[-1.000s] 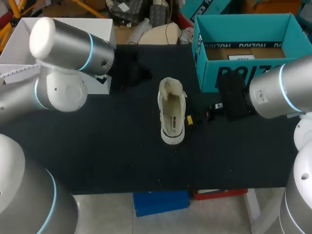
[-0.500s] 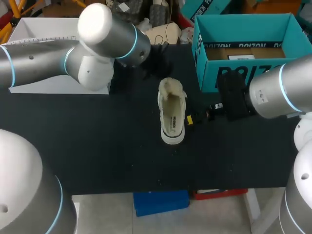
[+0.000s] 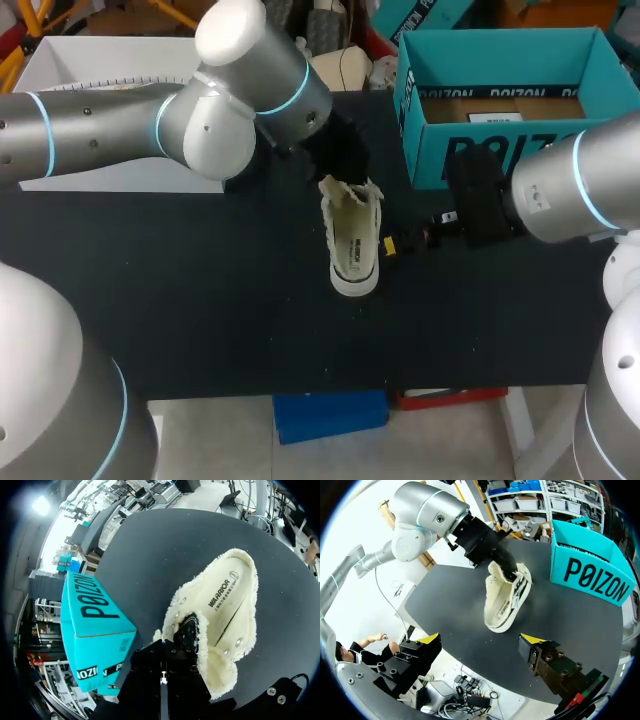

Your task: Take the shoe out of the shoebox, open the shoe tongue, remove and reinsert the insole, then place the shoe into the shoebox

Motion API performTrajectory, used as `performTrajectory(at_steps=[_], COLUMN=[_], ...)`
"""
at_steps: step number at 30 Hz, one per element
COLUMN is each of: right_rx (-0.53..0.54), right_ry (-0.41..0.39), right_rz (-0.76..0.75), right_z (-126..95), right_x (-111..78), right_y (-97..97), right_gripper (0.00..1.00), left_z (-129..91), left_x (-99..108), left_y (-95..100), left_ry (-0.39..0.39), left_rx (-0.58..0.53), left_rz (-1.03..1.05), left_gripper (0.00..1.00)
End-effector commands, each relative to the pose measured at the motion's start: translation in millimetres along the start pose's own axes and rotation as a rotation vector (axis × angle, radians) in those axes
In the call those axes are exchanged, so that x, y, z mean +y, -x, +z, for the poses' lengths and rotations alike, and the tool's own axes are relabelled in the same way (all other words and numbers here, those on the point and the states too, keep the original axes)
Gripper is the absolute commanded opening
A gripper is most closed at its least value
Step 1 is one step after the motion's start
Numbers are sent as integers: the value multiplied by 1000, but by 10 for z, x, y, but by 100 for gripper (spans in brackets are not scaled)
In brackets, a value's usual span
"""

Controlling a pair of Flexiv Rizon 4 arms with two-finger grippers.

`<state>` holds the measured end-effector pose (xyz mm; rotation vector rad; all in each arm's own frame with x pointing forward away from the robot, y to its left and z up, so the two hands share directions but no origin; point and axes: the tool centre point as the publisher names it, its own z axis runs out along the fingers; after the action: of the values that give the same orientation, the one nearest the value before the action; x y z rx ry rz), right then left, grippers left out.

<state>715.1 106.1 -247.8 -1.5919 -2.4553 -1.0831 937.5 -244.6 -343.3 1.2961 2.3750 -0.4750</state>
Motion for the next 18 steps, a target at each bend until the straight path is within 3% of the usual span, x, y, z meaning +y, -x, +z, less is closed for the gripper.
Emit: performTrajectory(at_steps=[1,4,7,13,18], right_rx=[-2,-2,-2,-2,-2], right_ry=[-1,-1,-1,-1,-1], right_rz=[1,1,1,1,1], right_z=[6,6,6,6,6], right_x=[1,1,1,1,1], right_y=[-9,-9,-9,-9,-9], right_gripper=[100,100,100,100,100], left_z=[-5,48,-5,-263,-537], left_x=[-103,-159,-184,-83,95], left_y=[-280,-326,-229,132,171], left_ry=[-5,-21,-20,24,94], left_rx=[2,-5,-40,-127,-145], left_rz=[-5,-11,11,57,67], left_gripper=[0,0,0,0,0])
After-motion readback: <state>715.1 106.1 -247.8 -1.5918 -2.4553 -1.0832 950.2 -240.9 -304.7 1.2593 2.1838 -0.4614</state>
